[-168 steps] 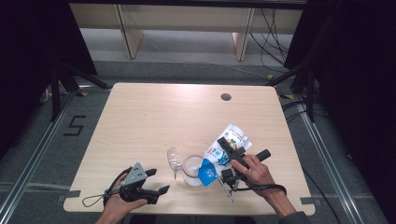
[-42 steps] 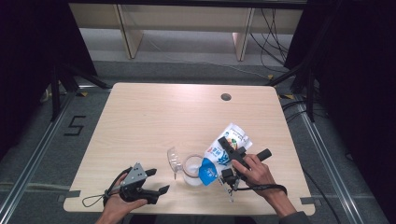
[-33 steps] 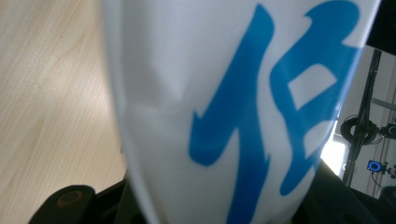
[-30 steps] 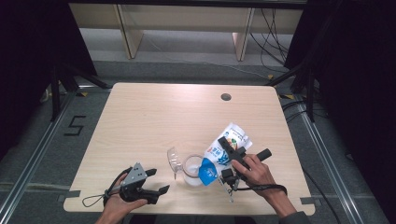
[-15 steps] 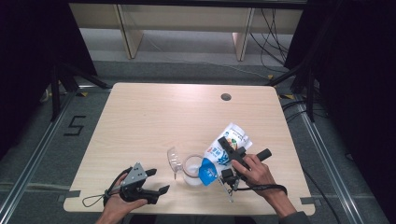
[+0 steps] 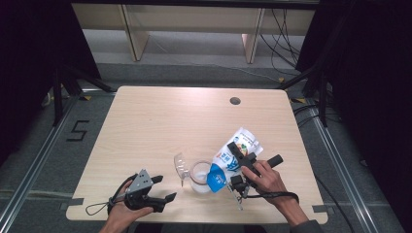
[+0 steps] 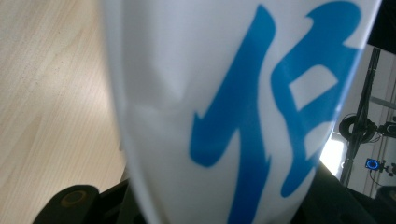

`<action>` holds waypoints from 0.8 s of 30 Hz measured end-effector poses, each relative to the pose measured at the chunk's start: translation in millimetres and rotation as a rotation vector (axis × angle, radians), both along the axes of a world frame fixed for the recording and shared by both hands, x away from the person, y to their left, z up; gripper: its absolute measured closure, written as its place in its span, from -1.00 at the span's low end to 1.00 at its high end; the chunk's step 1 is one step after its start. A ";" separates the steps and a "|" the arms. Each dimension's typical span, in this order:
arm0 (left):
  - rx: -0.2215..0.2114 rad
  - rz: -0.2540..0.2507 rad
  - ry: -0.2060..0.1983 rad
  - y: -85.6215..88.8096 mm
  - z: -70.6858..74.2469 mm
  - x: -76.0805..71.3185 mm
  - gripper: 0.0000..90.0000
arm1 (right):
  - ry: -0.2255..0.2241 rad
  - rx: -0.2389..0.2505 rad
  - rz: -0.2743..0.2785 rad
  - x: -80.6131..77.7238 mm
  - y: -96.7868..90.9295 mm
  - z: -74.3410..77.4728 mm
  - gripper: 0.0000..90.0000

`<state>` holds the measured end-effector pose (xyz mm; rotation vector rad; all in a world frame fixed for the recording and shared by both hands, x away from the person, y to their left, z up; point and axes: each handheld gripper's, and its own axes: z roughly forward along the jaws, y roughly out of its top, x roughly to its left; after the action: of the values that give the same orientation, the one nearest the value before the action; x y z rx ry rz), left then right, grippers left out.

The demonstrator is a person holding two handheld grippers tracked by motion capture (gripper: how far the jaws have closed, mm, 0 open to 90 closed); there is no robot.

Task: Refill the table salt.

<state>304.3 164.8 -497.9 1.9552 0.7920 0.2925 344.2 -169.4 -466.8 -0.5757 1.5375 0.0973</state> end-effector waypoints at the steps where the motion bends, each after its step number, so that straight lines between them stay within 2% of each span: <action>1: 0.000 0.000 0.000 0.0 0.0 0.0 -0.53 | 0.006 0.016 -0.007 -0.5 -0.5 -1.4 0.46; 7: 0.000 0.000 -0.001 -0.1 0.0 0.0 -0.53 | 0.001 0.016 -0.003 -0.3 -0.2 -1.2 0.47; 10: 0.001 -0.002 -0.002 -0.1 0.0 0.1 -0.53 | 0.002 -0.013 -0.005 -0.2 -0.3 0.4 0.48; 12: 0.000 0.000 0.000 -0.1 -0.1 0.0 -0.53 | -0.001 -0.014 0.000 0.0 0.0 0.8 0.48; 17: 0.002 -0.006 -0.003 0.0 0.1 0.3 -0.53 | 0.006 -0.005 -0.009 -0.7 -0.5 -0.1 0.49; 19: 0.001 -0.004 -0.002 0.0 0.0 0.2 -0.53 | 0.000 0.013 -0.012 -1.2 -0.9 -0.5 0.49; 21: 0.001 -0.001 -0.001 0.0 0.1 0.0 -0.53 | -0.002 -0.001 -0.003 -0.6 -0.3 0.3 0.49; 22: 0.000 -0.001 -0.001 -0.1 0.1 0.0 -0.53 | 0.002 0.016 -0.014 -1.3 -1.0 -0.7 0.49; 24: 0.000 -0.001 -0.001 -0.1 0.1 0.0 -0.53 | 0.000 0.014 -0.013 -1.4 -0.8 -0.6 0.49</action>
<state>304.3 164.7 -497.8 1.9553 0.7906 0.2927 342.7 -170.2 -467.5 -0.5544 1.5395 0.0977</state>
